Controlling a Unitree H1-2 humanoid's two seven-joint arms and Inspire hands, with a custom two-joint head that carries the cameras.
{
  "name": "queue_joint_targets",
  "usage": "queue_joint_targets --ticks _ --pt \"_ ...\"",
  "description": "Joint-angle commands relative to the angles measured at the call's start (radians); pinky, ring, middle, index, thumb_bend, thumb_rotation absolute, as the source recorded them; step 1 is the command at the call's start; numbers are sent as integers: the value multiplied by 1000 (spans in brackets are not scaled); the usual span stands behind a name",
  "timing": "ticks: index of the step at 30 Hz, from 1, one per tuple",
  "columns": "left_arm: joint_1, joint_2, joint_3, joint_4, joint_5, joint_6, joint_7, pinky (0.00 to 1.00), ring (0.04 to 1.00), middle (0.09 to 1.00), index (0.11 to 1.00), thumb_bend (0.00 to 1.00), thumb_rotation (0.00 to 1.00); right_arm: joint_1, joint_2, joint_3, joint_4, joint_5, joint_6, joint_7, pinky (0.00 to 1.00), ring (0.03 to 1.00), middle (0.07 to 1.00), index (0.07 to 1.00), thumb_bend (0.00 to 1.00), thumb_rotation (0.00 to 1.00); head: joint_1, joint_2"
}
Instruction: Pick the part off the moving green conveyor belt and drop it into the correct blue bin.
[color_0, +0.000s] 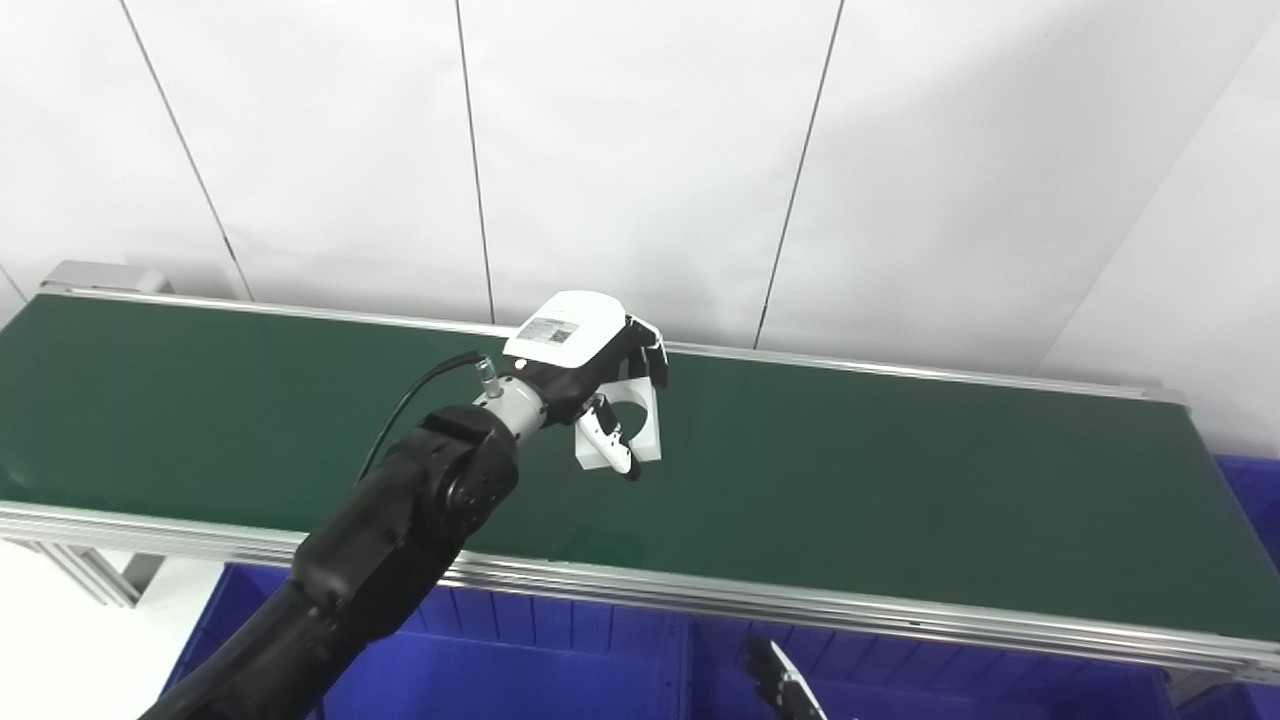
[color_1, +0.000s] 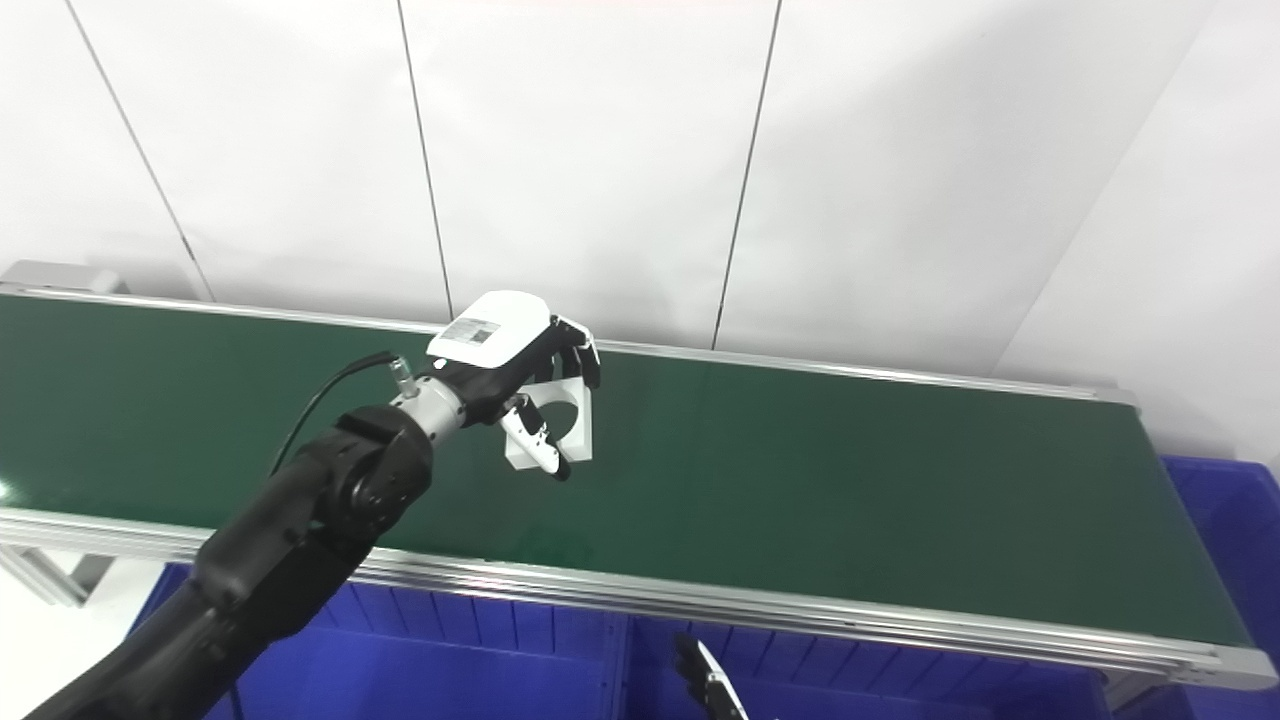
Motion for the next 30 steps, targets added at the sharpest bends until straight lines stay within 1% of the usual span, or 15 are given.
queue_joint_targets --ticks 1,3,4,5,6,7,8,9,10,11,14,18,23,26,30 --pt "13 25 32 -117 -18 16 -29 368 409 511 510 500 0 6 3 -6 -45 -3 -52 8 933 927 945 943 1000 927 3 16" --pt "56 35 42 -199 -26 15 -59 381 420 516 500 501 0 12 3 -11 -60 5 -52 19 929 928 947 944 995 925 8 37" --pt "79 42 44 -230 -30 3 -65 376 418 514 503 501 0 15 2 -14 -67 6 -52 23 929 929 947 944 993 923 8 37" --pt "97 47 44 -256 -32 -10 -69 366 412 509 510 500 0 18 2 -18 -76 8 -51 28 923 929 946 945 987 922 14 58" --pt "119 56 43 -280 -37 -28 -72 353 405 500 519 500 0 21 2 -22 -84 8 -51 31 920 928 945 945 986 920 16 62" --pt "141 64 41 -304 -48 -41 -81 340 395 492 529 498 0 25 2 -27 -94 7 -51 33 914 926 943 945 983 917 22 80" --pt "155 69 43 -319 -55 -49 -90 330 393 493 532 498 0 28 3 -31 -101 6 -51 35 906 922 940 944 974 914 22 80" --pt "175 82 42 -341 -68 -58 -107 330 393 497 530 498 0 30 1 -35 -111 1 -51 35 901 919 938 943 966 913 32 105" --pt "187 89 44 -355 -76 -63 -121 337 398 506 525 498 0 32 0 -37 -118 -3 -51 36 894 916 936 943 953 915 32 105" --pt "204 105 45 -381 -79 -62 -145 339 399 508 523 498 0 33 -1 -42 -126 -1 -51 41 893 916 935 943 950 915 41 127" --pt "244 140 56 -467 -84 -30 -231 340 405 518 511 499 0 35 -1 -55 -149 0 -52 53 885 913 932 938 948 909 53 151" --pt "308 169 92 -551 -89 -12 -294 354 406 508 511 500 0 38 1 -71 -172 -4 -50 70 868 898 921 931 976 921 70 163" --pt "383 201 130 -589 -84 -10 -347 352 402 513 513 499 0 45 -1 -91 -188 13 -51 98 869 897 919 928 969 914 104 170" --pt "427 225 141 -578 -68 -37 -351 364 408 528 499 499 0 48 -12 -105 -193 30 -50 123 882 904 928 935 959 917 139 172" --pt "451 246 140 -544 -39 -68 -342 378 394 503 522 499 0 51 -17 -125 -199 42 -47 146 882 906 926 935 968 927 177 170"
